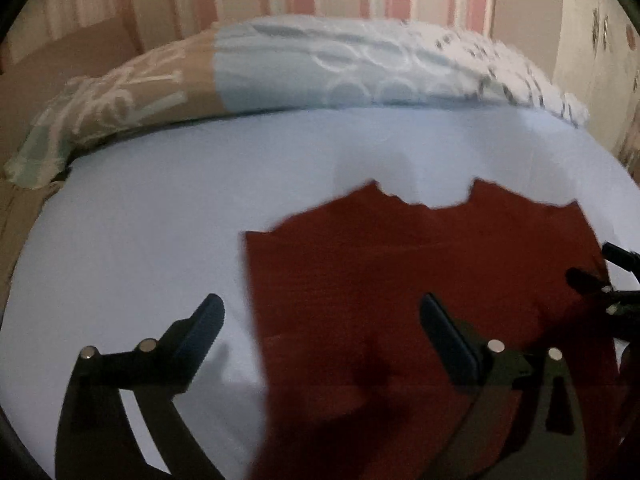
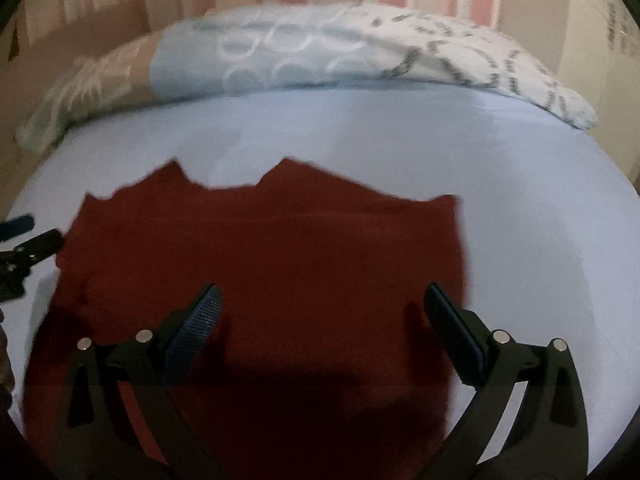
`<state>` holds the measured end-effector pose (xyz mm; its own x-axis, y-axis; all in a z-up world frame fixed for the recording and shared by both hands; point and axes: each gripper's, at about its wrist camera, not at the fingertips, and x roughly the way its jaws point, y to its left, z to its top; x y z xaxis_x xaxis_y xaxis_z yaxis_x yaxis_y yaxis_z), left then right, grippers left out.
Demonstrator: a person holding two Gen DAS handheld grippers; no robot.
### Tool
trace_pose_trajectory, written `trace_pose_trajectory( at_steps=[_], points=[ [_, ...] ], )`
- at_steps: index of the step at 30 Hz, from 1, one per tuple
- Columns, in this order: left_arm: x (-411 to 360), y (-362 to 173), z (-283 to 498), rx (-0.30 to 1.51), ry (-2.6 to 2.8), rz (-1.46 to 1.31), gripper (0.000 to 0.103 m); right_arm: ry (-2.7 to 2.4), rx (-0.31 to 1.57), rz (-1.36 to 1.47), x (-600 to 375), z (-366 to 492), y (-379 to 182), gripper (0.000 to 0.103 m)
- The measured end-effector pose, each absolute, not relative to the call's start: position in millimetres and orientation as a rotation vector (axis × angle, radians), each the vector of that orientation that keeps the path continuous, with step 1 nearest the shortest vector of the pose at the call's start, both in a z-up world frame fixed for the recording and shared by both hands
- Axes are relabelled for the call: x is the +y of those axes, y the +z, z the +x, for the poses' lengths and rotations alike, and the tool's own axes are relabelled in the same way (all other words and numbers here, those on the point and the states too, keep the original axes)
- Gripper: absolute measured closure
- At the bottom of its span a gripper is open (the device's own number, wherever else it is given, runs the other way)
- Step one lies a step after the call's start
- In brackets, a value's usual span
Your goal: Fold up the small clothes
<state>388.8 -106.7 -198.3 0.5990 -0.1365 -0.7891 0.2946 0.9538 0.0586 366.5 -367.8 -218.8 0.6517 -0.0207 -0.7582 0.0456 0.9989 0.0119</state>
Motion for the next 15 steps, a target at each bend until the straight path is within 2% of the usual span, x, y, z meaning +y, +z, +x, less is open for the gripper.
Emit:
trace_pose_trajectory(
  at_steps=[4,8,15],
  points=[
    [-130,-236,404,0.977,-0.206,0.285,0.004,-0.058,0.923,-0.038,-367,389,-239,0.003],
    [-111,-252,415,1.038,-0.237,0.173,0.001,-0.061,0.987,0.086,-400,400,-253,0.003],
    [-102,-236,386,0.969,-0.254,0.175,0.002,-0.027,0.930,0.048,-393,377,-239,0.003]
  ],
)
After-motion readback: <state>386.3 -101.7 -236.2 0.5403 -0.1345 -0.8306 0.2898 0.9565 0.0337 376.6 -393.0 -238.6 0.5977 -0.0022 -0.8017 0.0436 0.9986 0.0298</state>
